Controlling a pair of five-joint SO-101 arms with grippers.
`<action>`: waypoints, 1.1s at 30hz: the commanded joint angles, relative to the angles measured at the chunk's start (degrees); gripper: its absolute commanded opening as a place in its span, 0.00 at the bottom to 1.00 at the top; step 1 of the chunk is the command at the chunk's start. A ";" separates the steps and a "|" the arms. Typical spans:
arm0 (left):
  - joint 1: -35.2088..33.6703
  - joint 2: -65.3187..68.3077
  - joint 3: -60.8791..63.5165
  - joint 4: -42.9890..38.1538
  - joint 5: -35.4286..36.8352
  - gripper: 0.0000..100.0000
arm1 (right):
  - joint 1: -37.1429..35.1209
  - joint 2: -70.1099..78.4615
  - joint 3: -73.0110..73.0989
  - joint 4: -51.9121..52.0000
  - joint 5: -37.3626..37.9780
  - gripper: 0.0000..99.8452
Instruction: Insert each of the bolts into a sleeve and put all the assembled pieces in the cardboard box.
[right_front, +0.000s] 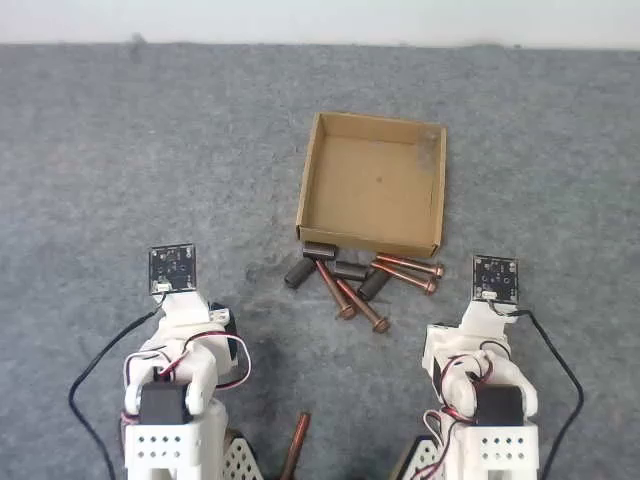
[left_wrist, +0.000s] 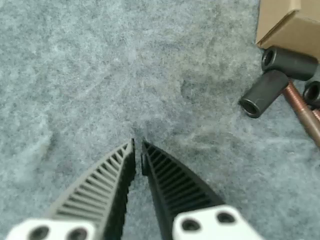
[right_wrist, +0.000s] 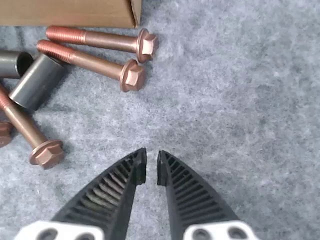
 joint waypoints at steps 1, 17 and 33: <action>0.00 -0.88 -0.92 0.18 -0.35 0.02 | 0.57 0.40 0.88 0.40 0.44 0.04; -0.35 -0.97 -0.92 0.18 -0.53 0.03 | 0.57 0.40 0.88 0.40 0.44 0.04; -8.26 -0.62 -16.57 -0.70 -11.34 0.07 | 0.57 0.40 0.88 0.40 0.44 0.04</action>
